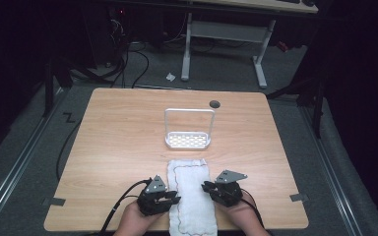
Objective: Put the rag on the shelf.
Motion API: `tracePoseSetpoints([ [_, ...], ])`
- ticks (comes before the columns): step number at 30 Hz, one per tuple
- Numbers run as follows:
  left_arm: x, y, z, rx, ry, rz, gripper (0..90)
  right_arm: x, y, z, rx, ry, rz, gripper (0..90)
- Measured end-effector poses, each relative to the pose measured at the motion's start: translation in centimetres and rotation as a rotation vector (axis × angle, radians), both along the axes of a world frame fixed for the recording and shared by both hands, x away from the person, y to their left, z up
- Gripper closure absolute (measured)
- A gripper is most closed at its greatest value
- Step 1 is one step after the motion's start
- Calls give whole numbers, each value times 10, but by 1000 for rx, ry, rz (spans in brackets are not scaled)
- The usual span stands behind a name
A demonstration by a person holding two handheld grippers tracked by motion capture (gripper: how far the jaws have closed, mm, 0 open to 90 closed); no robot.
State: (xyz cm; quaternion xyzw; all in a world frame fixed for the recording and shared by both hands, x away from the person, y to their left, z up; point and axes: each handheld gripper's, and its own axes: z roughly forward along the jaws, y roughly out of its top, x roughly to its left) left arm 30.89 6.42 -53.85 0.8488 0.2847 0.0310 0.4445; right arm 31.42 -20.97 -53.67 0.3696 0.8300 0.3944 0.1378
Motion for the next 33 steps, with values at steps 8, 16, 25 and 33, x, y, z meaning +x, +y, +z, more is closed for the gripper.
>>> tracePoseSetpoints([
  [8, 18, 18, 5, -7, -43, 165, 560, 2, -2, -1, 15, 7, 15, 793],
  [16, 59, 18, 4, -26, -16, 284, 458, 4, -3, -1, 23, 13, 22, 791],
  [25, 84, -5, 1, 42, -20, 294, 503, 4, -3, -1, 26, 14, 22, 789],
  [33, 81, -14, -1, 50, -53, 308, 622, 4, -4, -1, 42, 32, 35, 730],
])
